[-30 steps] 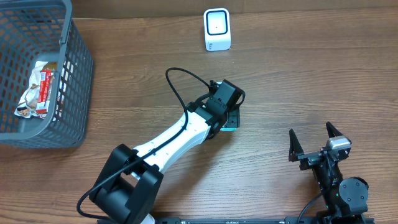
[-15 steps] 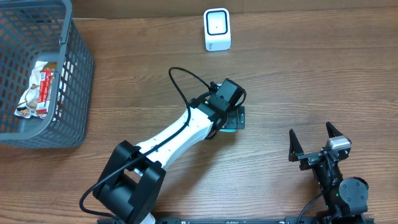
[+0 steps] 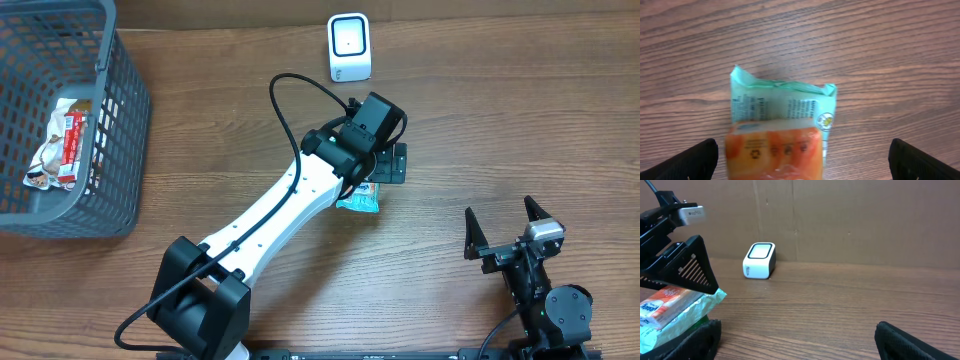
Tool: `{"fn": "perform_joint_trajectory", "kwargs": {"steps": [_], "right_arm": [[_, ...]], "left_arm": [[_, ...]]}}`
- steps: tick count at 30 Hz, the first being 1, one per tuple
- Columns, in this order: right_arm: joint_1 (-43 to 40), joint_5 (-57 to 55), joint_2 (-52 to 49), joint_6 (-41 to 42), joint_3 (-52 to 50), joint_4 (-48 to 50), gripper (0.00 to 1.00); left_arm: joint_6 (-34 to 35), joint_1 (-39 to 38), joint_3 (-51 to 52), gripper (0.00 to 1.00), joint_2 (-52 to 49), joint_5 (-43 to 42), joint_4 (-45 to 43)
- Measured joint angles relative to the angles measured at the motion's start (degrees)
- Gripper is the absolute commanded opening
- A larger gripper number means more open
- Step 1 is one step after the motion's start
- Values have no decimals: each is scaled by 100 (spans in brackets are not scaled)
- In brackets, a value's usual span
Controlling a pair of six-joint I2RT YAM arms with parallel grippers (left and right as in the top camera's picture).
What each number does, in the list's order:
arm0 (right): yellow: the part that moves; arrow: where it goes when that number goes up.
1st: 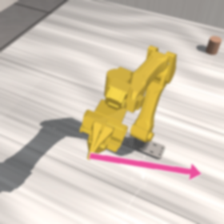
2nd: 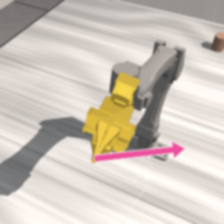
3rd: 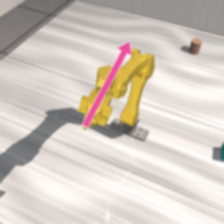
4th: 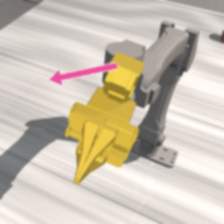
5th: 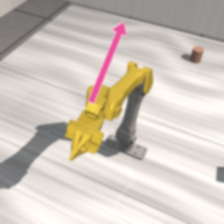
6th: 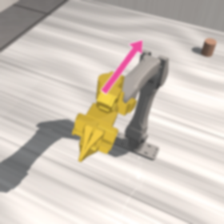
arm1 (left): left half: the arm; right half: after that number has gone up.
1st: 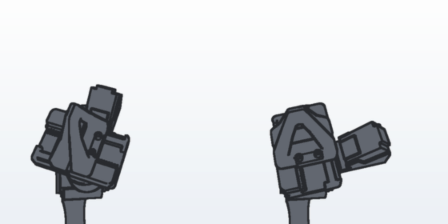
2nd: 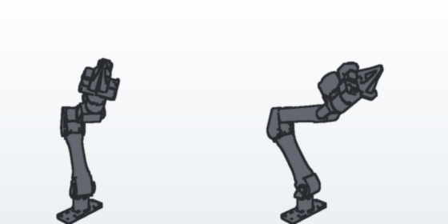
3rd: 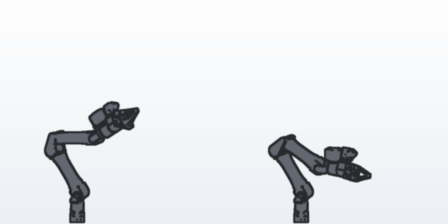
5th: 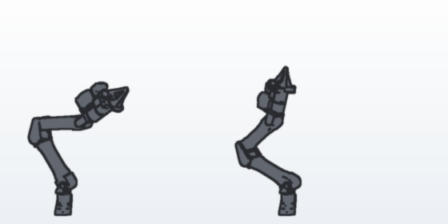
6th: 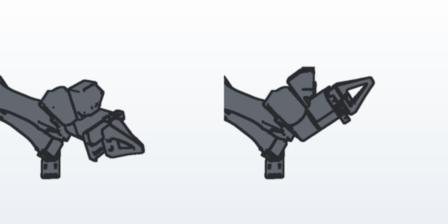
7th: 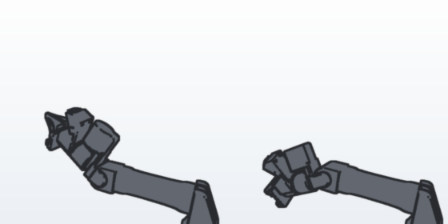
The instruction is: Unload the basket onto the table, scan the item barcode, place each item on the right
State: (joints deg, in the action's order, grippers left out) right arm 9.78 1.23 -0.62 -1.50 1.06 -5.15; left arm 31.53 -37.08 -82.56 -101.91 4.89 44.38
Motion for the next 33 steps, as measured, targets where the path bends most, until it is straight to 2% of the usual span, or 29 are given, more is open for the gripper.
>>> {"fn": "perform_joint_trajectory", "kwargs": {"steps": [12, 33], "right_arm": [[0, 0, 0, 2, 0, 0, 100], [0, 2, 0, 0, 0, 0, 100]], "left_arm": [[-214, 542, -234, 100, 0, -474, 79], [-476, 557, -234, 100, 0, -575, 116]]}}
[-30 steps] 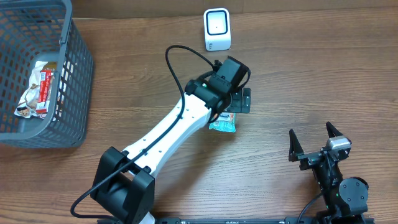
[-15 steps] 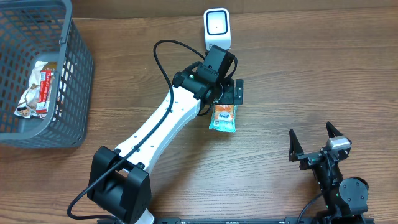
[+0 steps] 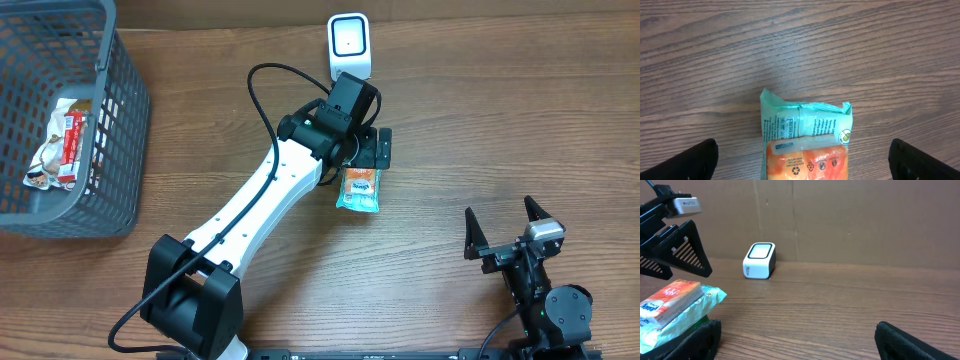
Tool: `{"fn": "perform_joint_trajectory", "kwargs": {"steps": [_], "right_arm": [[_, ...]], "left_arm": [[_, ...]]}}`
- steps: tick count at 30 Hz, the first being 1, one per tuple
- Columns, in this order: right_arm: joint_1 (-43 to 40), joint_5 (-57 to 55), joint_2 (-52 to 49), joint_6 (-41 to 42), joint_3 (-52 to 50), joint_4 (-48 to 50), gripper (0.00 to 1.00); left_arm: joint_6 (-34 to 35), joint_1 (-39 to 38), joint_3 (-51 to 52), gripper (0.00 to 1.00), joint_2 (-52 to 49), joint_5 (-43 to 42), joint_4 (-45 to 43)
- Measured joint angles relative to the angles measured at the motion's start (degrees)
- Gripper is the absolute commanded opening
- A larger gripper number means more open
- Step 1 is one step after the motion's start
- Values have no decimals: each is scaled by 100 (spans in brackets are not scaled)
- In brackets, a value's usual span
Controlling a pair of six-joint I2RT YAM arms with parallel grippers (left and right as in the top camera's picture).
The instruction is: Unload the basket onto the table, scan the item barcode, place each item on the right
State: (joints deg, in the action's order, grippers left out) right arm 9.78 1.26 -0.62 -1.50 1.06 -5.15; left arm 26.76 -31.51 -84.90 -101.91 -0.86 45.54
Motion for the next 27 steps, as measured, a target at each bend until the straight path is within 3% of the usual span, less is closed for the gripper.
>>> {"fn": "perform_joint_trajectory", "kwargs": {"steps": [13, 20, 24, 27], "right_arm": [[0, 0, 0, 2, 0, -2, 100], [0, 0, 0, 4, 0, 2, 100], [0, 0, 0, 2, 0, -2, 100], [0, -2, 0, 2, 0, 0, 100]], "left_arm": [[0, 0, 0, 100, 0, -2, -52], [-46, 0, 0, 73, 0, 0, -96], [-42, 0, 0, 63, 0, 0, -131], [-85, 0, 0, 61, 0, 0, -31]]}}
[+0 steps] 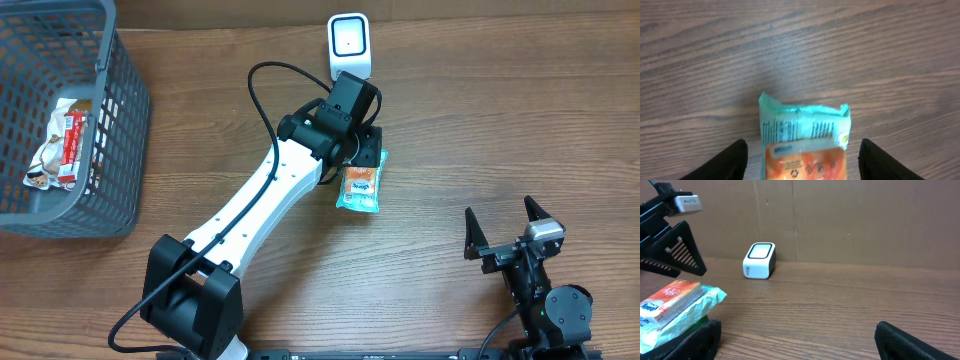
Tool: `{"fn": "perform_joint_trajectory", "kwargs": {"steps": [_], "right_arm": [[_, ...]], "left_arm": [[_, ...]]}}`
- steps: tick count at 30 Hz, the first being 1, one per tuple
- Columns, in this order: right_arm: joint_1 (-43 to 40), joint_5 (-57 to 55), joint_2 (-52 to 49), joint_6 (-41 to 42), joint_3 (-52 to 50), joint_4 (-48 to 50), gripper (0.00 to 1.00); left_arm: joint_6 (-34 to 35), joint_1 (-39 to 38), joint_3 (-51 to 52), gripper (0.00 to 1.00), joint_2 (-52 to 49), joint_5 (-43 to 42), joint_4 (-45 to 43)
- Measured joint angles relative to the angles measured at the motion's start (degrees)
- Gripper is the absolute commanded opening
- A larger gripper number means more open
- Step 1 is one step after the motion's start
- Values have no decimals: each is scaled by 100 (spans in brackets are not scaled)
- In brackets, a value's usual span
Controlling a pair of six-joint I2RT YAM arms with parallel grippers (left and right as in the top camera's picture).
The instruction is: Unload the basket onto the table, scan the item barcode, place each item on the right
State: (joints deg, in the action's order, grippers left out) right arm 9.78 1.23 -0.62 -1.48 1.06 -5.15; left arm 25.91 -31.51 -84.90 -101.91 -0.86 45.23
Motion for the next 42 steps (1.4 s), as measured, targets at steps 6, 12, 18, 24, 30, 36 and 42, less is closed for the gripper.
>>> {"fn": "perform_joint_trajectory", "kwargs": {"steps": [6, 12, 18, 24, 30, 36, 42], "right_arm": [[0, 0, 0, 0, 0, 0, 100], [0, 2, 0, 0, 0, 0, 100], [0, 0, 0, 0, 0, 0, 100], [0, 0, 0, 0, 0, 2, 100], [0, 2, 0, 0, 0, -2, 100], [0, 0, 0, 0, 0, 0, 100], [0, 0, 0, 0, 0, -2, 100]], "left_arm": [[-68, 2, -2, 64, 0, 129, 345], [-149, 210, -26, 66, 0, 9, 629], [-433, 787, -76, 63, 0, -876, 1047], [-1045, 1130, -76, 66, 0, -2282, 1156], [-1309, 1126, -83, 70, 0, -2929, 1335], [-1399, 1126, -85, 73, 0, -3095, 1355], [-1405, 1010, -85, 62, 0, -3027, 1357]]}}
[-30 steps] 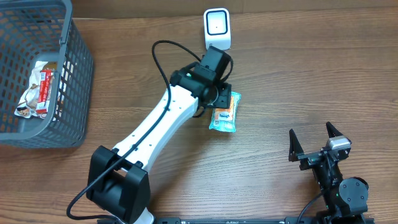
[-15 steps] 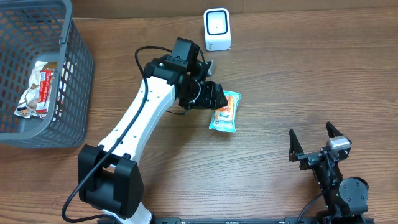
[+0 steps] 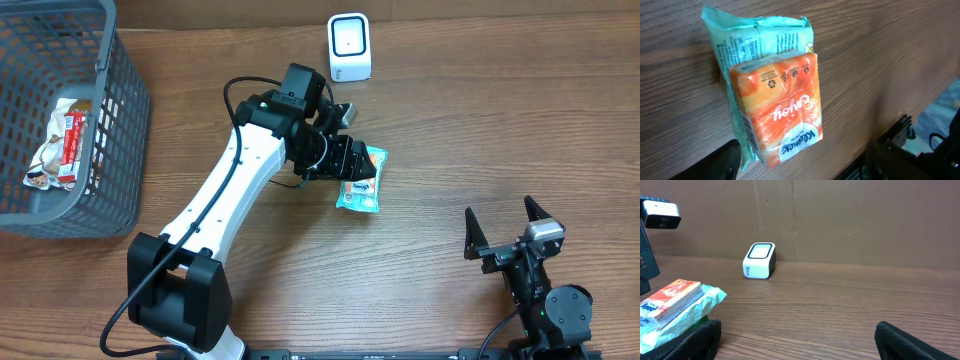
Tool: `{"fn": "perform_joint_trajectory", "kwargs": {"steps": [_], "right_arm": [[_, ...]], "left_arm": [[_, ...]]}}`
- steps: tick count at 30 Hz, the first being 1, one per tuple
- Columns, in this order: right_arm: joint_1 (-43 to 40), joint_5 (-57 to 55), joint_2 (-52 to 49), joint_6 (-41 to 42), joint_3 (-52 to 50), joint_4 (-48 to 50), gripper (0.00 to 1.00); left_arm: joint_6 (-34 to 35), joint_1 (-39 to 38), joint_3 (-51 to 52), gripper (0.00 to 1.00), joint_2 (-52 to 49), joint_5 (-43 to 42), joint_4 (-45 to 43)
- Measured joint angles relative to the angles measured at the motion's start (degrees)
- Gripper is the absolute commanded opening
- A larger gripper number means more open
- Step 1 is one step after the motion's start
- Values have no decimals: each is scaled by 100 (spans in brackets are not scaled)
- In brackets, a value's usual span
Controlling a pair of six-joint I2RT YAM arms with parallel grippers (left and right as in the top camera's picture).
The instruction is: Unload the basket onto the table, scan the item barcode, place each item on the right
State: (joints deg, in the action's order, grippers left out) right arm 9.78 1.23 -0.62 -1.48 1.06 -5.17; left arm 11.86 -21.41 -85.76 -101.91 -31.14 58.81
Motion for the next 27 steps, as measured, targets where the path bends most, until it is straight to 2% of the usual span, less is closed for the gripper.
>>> {"fn": "perform_joint_trajectory", "kwargs": {"steps": [5, 13, 17, 27], "right_arm": [[0, 2, 0, 0, 0, 4, 100], [0, 0, 0, 0, 0, 4, 100], [0, 2, 0, 0, 0, 2, 100], [0, 2, 0, 0, 0, 2, 100]], "left_arm": [[87, -37, -2, 40, 0, 118, 22], [144, -188, -2, 41, 0, 643, 20], [173, -199, -2, 31, 0, 883, -28], [258, -210, 0, 30, 0, 1318, -72]]}}
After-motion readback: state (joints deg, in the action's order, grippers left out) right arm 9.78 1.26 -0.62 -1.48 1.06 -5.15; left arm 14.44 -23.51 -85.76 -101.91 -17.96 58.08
